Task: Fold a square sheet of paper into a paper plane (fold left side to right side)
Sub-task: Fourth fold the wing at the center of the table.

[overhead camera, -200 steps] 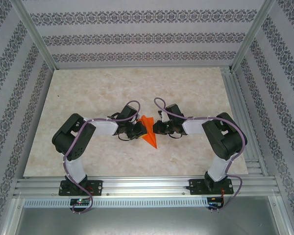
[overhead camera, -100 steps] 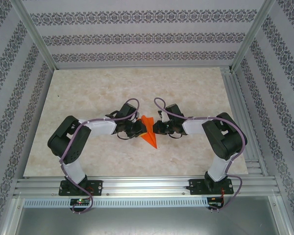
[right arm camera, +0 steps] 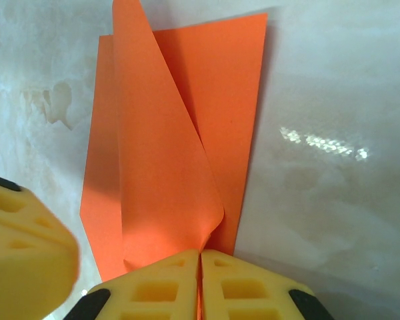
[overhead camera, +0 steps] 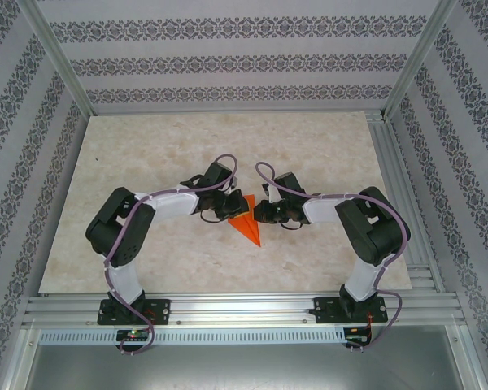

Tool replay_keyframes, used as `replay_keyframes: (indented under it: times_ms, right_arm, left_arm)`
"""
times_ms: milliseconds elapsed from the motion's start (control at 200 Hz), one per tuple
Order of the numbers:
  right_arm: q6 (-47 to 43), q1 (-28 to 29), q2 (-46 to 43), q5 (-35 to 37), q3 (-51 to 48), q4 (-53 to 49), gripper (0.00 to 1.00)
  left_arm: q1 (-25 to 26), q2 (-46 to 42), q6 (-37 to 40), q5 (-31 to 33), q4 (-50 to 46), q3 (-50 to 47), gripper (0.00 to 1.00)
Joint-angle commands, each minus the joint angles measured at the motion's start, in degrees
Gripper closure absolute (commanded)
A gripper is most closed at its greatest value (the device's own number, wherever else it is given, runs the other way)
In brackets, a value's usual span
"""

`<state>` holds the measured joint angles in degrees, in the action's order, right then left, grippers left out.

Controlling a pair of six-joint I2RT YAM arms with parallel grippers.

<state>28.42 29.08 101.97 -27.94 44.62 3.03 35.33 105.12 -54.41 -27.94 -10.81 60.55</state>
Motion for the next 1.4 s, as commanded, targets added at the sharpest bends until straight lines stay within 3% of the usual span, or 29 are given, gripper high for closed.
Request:
replay_keyframes:
  times_ms: [0, 1069, 1394]
  right_arm:
    - [-1.22, -0.34, 2.15, 2.24, -0.06, -2.9, 0.9]
    - [1.69, -0.47, 4.39, -0.21, -0.42, -0.21, 0.91]
    - [-0.72, -0.87, -8.88, 2.83, 0.75, -8.58, 0.7]
  left_arm:
    - [0.35, 0.89, 1.67, 1.04, -1.76, 0.71, 0.87]
    - [0.37, 5.11, 0.19, -0.03, 3.24, -1.79, 0.87]
    - [0.35, 5.34, 0.2, 0.27, 3.24, -2.33, 0.87]
